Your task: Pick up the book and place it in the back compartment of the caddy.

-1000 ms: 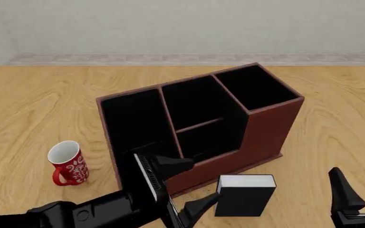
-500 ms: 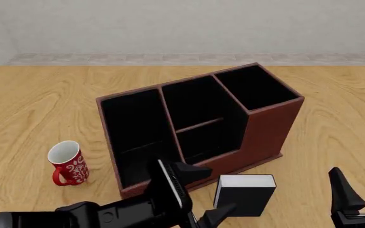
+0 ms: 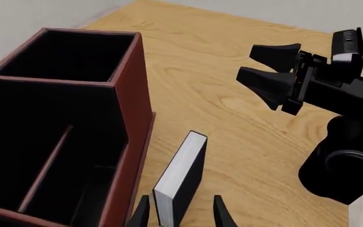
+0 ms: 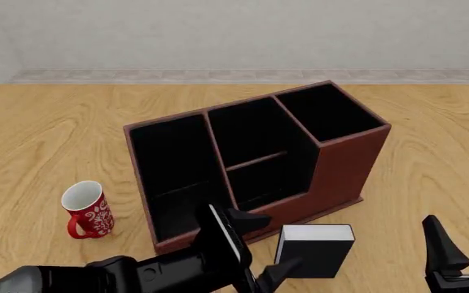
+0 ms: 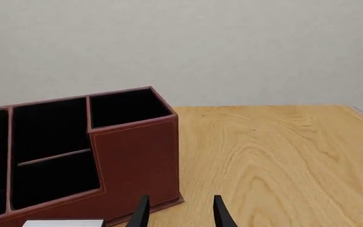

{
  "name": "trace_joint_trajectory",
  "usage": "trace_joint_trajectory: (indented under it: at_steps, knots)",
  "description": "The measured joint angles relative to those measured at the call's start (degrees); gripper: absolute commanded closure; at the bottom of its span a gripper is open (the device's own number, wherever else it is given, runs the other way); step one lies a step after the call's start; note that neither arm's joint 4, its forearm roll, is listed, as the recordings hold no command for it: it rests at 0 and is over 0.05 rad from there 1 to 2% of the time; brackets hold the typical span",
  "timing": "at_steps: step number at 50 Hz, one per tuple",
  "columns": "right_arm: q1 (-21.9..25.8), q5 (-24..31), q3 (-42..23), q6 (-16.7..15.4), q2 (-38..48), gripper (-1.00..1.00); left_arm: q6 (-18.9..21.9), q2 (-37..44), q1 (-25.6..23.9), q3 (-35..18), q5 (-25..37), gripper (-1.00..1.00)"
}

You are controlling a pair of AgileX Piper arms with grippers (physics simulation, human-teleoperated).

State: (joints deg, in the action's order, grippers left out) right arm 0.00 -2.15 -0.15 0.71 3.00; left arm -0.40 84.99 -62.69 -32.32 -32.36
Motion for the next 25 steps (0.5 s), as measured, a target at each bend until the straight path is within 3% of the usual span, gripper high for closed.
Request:
trace_joint_trajectory:
  at_steps: [25]
  knots:
    - [0.02, -0.20, -0.01, 0.01, 0.21, -1.00, -0.50, 6.27, 1.19, -2.19, -0.92, -1.00]
